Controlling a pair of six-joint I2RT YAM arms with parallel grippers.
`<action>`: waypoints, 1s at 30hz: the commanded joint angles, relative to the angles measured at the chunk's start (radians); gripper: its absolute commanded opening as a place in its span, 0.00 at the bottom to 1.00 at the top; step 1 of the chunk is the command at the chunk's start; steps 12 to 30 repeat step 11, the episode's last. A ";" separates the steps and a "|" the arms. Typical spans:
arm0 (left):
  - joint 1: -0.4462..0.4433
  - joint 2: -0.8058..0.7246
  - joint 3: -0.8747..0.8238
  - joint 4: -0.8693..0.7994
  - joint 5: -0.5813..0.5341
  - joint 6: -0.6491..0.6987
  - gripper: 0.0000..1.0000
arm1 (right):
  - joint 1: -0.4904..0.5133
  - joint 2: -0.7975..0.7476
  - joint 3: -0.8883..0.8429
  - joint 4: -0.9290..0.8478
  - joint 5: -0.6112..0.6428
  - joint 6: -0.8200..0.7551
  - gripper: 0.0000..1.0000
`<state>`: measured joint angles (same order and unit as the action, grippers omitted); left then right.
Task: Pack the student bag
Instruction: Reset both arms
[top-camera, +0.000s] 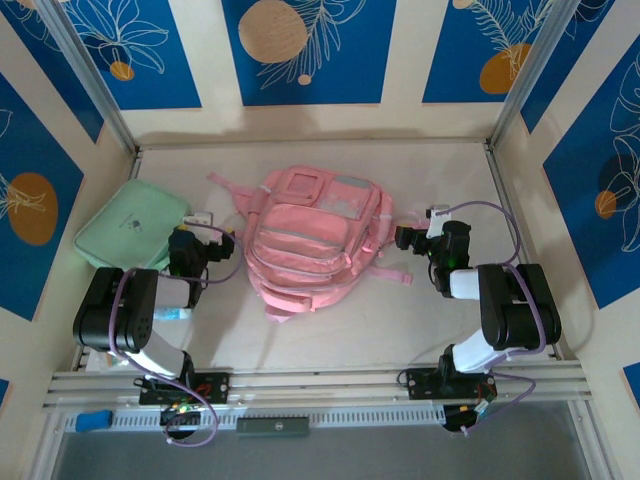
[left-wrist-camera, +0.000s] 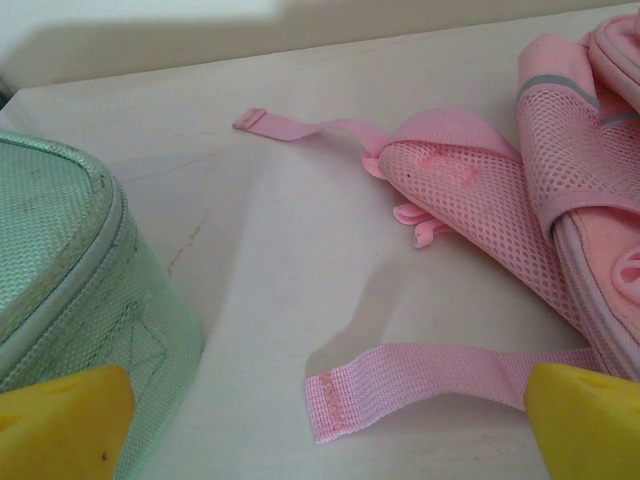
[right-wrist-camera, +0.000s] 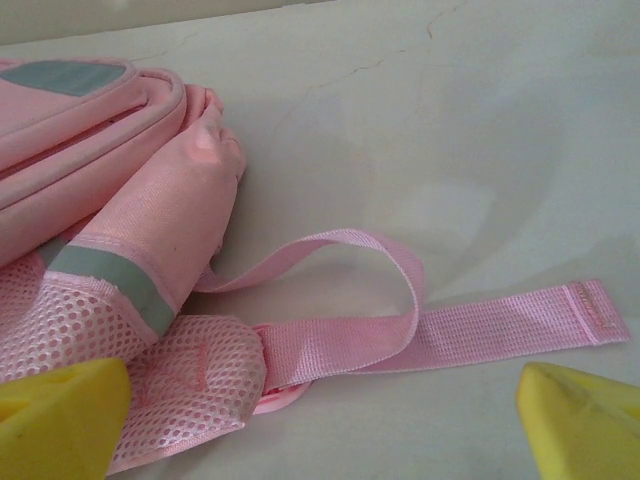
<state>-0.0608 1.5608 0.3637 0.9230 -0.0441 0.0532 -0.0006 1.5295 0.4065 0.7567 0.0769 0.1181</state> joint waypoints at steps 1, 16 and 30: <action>0.007 0.002 0.012 0.012 0.035 -0.013 0.99 | -0.003 -0.007 0.017 0.034 -0.020 -0.021 0.99; 0.007 0.002 0.015 0.008 0.049 -0.008 0.99 | -0.001 -0.008 0.014 0.039 -0.020 -0.023 0.99; 0.007 0.002 0.015 0.008 0.049 -0.008 0.99 | -0.001 -0.008 0.014 0.039 -0.020 -0.023 0.99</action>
